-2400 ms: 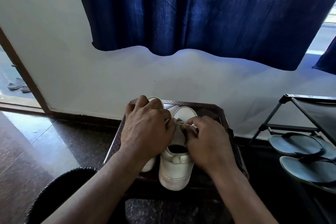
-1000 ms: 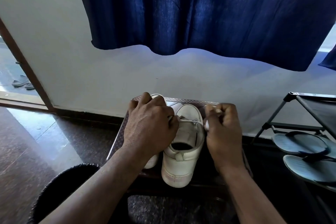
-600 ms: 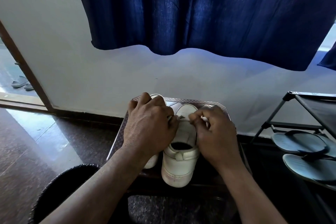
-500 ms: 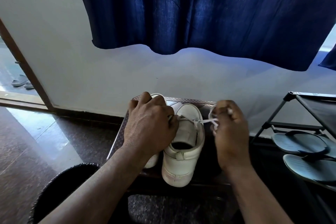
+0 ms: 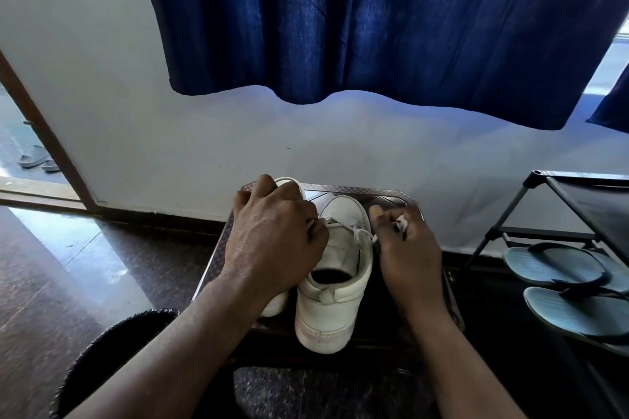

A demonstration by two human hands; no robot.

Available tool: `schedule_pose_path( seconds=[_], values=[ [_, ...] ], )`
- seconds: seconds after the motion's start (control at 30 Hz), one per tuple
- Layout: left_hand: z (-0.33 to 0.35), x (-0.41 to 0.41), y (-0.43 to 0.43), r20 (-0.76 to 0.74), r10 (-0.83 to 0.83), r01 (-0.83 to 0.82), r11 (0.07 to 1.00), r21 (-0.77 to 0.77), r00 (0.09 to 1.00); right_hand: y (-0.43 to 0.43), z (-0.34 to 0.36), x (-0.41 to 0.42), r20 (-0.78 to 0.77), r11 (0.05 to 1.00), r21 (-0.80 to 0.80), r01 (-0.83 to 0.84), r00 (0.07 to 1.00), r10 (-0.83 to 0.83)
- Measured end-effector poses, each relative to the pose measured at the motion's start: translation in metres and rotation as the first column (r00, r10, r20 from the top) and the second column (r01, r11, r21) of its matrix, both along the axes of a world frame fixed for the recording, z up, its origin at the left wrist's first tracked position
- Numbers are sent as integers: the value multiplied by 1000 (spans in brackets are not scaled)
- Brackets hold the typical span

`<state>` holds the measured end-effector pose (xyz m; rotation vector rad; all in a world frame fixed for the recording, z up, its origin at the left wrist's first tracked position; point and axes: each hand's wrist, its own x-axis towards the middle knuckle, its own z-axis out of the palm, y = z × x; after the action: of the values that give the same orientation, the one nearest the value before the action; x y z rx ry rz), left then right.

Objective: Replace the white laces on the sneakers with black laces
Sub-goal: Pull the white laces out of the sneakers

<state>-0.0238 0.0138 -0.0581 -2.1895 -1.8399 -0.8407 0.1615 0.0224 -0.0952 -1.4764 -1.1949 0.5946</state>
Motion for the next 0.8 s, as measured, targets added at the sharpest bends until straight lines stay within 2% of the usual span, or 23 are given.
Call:
schedule_pose_path(
  seconds=[0.07, 0.1, 0.2, 0.27, 0.37, 0.5, 0.67, 0.8],
  values=[
    [2, 1, -1, -14, -2, 2, 1000, -6, 1000, -1, -2, 0, 164, 1000, -10, -6, 987, 7],
    [2, 1, -1, -26, -1, 1, 1000, -4, 1000, -2, -3, -1, 186, 1000, 0, -23, 982, 23],
    [1, -2, 0, -24, 6, -6, 1000, 12, 1000, -8, -3, -4, 154, 995, 88, -52, 987, 38],
    [5, -3, 1, 44, 5, -5, 1000, 15, 999, -11, -1, -5, 114, 987, 143, -71, 992, 55],
    [17, 1, 3, 126, 6, -3, 1000, -25, 992, -14, 0, -6, 118, 983, 113, -147, 984, 133],
    [26, 16, 6, 24, -3, 7, 985, -173, 1000, -21, -1, -10, 209, 985, 79, -156, 968, 137],
    [27, 29, 6, -150, -166, 101, 924, -368, 975, -28, 4, -12, 355, 998, 35, -60, 934, 43],
    [25, 31, 5, -187, -167, 94, 933, -348, 968, -30, 7, -10, 329, 995, 55, -80, 943, 58]
  ],
)
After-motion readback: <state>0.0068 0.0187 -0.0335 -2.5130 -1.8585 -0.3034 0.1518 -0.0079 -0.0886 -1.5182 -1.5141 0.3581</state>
